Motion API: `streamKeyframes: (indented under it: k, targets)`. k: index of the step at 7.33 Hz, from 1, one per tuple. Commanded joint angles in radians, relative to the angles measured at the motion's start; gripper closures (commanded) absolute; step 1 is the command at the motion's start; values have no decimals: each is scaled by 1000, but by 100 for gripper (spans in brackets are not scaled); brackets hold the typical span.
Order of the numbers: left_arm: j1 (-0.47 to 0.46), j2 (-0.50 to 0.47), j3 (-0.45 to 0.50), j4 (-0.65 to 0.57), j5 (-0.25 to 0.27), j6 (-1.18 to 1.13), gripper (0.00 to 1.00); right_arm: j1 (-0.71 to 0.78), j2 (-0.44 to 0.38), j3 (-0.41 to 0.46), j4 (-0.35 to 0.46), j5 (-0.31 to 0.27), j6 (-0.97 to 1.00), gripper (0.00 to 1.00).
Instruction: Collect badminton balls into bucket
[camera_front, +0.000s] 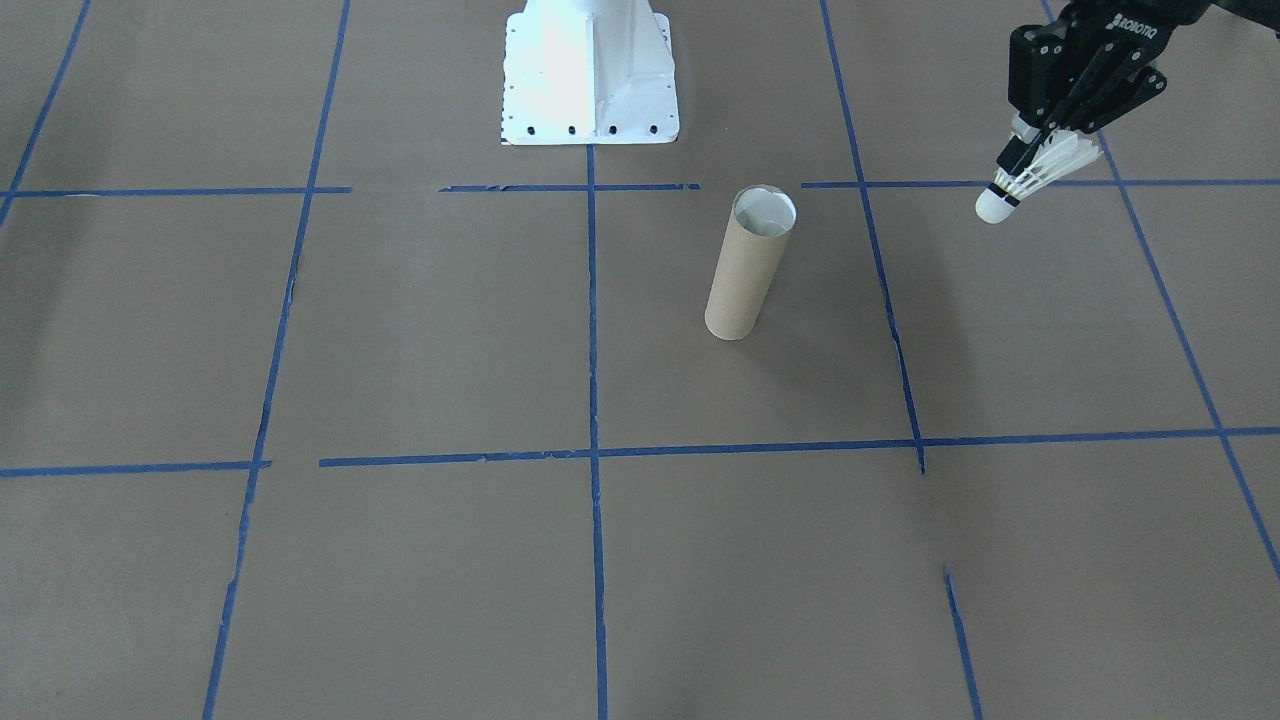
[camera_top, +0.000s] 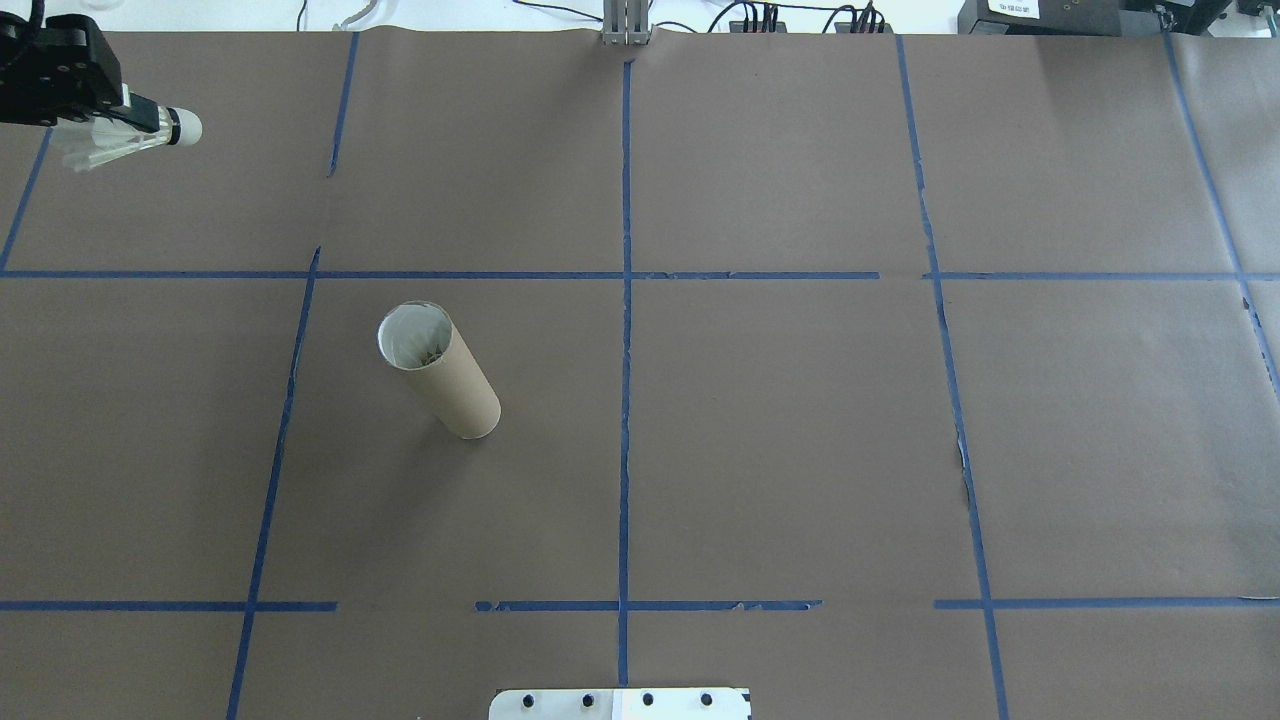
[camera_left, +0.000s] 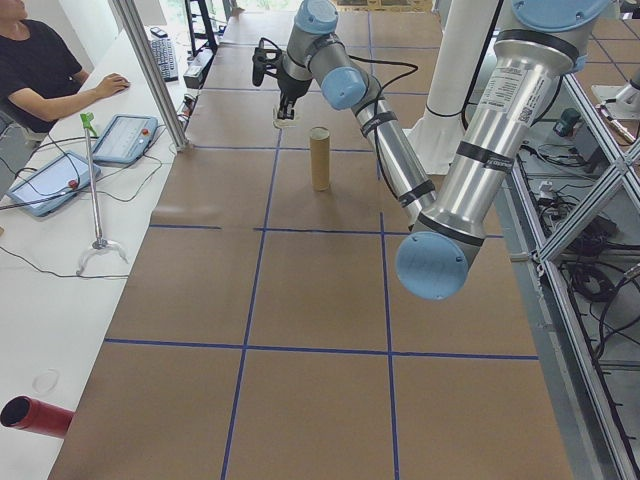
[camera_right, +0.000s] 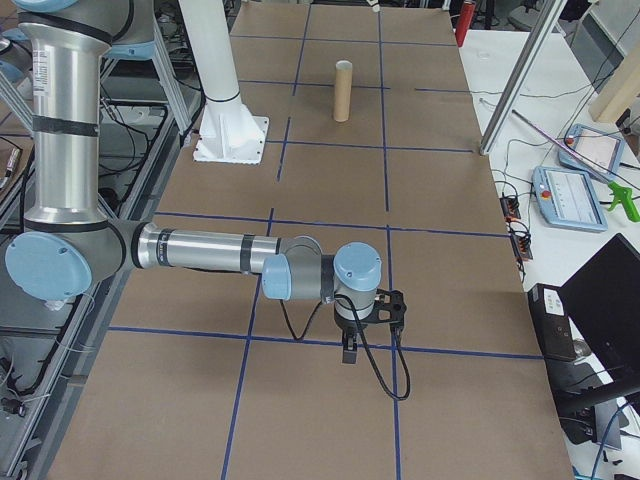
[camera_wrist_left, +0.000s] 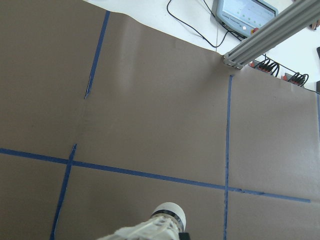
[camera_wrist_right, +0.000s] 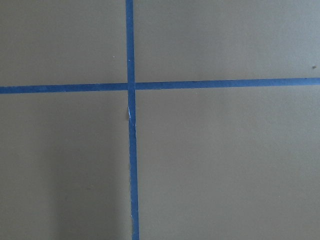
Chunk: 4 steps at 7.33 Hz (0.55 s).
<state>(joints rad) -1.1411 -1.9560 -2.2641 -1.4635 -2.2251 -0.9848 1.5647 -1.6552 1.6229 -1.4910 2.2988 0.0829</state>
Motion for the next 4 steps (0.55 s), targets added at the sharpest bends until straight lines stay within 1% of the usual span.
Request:
streamKeyframes:
  k: [1, 3, 4]
  targets:
    - [58, -99, -46, 238, 66, 176, 100, 0, 0, 0, 0, 1, 0, 0]
    - [180, -208, -77, 467, 189, 202, 100, 0, 0, 0, 0, 1, 0, 0]
    - [236, -263, -78, 553, 256, 202, 100, 0, 0, 0, 0, -1, 0, 0]
